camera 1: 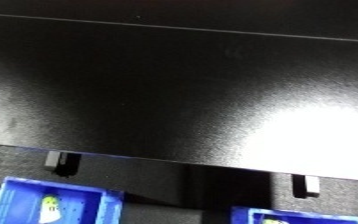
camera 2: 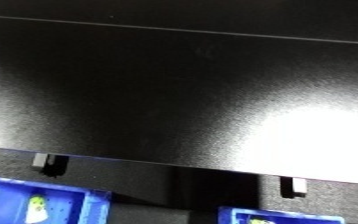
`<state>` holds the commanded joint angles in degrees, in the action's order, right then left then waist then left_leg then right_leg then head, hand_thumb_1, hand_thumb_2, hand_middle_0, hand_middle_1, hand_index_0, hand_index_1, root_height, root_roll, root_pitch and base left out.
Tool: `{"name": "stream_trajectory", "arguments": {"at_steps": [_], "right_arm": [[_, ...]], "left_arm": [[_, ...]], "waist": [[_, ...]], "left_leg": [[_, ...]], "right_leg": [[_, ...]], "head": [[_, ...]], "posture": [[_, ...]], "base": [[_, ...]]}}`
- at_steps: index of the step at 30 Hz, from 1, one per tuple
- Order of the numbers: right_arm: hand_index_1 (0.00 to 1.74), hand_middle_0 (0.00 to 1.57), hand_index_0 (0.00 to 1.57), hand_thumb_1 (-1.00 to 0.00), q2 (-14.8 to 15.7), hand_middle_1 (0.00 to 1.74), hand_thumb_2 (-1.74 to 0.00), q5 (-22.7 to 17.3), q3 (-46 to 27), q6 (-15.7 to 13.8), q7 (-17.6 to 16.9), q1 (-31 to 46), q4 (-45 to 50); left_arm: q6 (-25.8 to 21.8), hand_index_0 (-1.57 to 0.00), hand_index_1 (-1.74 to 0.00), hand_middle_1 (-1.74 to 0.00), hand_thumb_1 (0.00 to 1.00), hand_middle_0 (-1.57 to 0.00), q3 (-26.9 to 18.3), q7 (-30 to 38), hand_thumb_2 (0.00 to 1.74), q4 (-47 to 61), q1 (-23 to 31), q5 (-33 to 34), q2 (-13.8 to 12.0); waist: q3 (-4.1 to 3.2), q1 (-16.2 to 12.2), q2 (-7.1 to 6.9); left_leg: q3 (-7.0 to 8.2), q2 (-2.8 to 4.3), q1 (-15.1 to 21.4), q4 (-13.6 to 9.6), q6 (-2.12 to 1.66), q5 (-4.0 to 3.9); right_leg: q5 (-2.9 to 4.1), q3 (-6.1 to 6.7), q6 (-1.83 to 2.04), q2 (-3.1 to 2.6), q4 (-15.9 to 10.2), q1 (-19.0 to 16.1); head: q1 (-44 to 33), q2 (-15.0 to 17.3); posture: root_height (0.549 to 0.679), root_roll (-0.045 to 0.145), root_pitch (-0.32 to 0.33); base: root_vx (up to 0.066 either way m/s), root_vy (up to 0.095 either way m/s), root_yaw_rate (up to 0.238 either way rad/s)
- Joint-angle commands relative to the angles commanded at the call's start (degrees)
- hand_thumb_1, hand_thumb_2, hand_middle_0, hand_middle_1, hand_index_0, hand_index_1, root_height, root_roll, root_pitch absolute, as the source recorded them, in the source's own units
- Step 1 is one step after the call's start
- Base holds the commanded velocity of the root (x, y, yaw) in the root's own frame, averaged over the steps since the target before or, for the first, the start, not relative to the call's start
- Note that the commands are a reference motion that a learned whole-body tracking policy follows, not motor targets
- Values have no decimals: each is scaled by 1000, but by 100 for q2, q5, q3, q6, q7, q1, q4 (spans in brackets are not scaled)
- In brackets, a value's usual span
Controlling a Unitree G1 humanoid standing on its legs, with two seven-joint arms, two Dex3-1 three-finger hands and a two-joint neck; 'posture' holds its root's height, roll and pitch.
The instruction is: Pick up the object and place it into the box
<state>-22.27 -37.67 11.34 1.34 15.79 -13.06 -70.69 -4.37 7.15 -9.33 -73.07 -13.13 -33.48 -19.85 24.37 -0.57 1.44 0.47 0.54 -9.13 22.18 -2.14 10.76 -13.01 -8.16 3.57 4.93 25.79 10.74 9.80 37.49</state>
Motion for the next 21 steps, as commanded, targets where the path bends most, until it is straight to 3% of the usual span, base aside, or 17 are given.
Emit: {"name": "stream_trajectory", "arguments": {"at_steps": [8, 11, 15, 21], "right_arm": [[0, 0, 0, 0, 216, 0, 0, 206, -94, 47, 89, 280, -175], [0, 0, 0, 0, 289, 0, 0, 266, -136, 84, 114, 355, -274], [0, 0, 0, 0, 373, 0, 0, 342, -169, 130, 119, 462, -391], [0, 0, 0, 0, 501, 0, 0, 371, -223, 185, 64, 590, -559]], "left_arm": [[140, 0, 0, 0, 0, 0, 9, -170, 0, -105, 349, 474, 168], [184, 0, 0, 0, 0, 0, -1, -211, 0, -179, 468, 592, 209], [248, 0, 0, 0, 0, 0, -32, -238, 0, -262, 604, 716, 247], [406, 0, 0, 0, 0, 0, -127, -250, 0, -423, 750, 816, 294]], "waist": [[-554, -10, -35], [-797, 7, -28], [-1114, 49, -17], [-1532, 125, -30]], "left_leg": [[120, 32, 723, -982, -98, -263], [133, 65, 989, -1389, -144, -364], [146, 109, 1249, -1826, -197, -500], [184, 193, 1479, -2301, -266, -686]], "right_leg": [[295, -57, 138, -50, -1058, -726], [399, -84, 184, -54, -1452, -1005], [544, -121, 236, -32, -1866, -1278], [744, -200, 314, 30, -2308, -1544]], "head": [[193, 724], [150, 1078], [77, 1460], [29, 1616]], "posture": [[672, 17, -38], [674, 17, -36], [675, 17, -33], [676, 17, -30]], "base": [[96, -28, -109], [89, -32, -85], [68, -22, -56], [35, -5, -18]]}}
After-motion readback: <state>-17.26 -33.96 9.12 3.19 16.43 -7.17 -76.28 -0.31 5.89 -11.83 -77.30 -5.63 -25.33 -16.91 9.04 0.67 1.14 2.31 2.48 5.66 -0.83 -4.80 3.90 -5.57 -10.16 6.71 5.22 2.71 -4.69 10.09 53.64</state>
